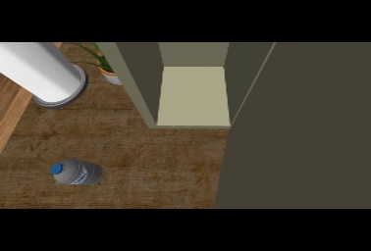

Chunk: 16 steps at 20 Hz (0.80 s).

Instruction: Pick up the bottled water, place it into the cabinet and close the cabinet

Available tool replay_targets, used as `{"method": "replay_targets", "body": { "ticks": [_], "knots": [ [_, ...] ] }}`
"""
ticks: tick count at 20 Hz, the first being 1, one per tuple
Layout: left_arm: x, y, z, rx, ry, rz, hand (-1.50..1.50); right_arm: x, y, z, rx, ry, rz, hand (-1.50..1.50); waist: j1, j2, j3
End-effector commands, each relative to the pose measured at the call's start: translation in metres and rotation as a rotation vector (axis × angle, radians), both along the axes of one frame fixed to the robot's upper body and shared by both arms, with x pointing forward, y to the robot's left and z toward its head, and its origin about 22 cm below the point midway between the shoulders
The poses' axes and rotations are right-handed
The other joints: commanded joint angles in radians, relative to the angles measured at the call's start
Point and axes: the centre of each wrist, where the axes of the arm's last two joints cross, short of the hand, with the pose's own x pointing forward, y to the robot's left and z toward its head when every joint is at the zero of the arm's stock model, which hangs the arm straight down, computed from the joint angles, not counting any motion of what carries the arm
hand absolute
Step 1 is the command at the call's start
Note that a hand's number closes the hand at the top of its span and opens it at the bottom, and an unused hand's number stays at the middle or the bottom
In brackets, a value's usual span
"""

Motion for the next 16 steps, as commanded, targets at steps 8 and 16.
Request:
{"method": "replay_targets", "body": {
  "ticks": [8, 16],
  "knots": [
    [-0.046, -0.020, 0.040, -0.010, -0.039, 0.011, -1.50, -0.028, 0.025, 0.022, 0.039, 0.009, 0.006, -1.50, 0.003, -0.004, -0.001],
    [-0.040, -0.011, 0.036, -0.011, 0.031, 0.002, -1.50, -0.031, 0.029, 0.020, -0.001, 0.024, 0.000, -1.50, 0.002, -0.005, -0.001]
  ]
}}
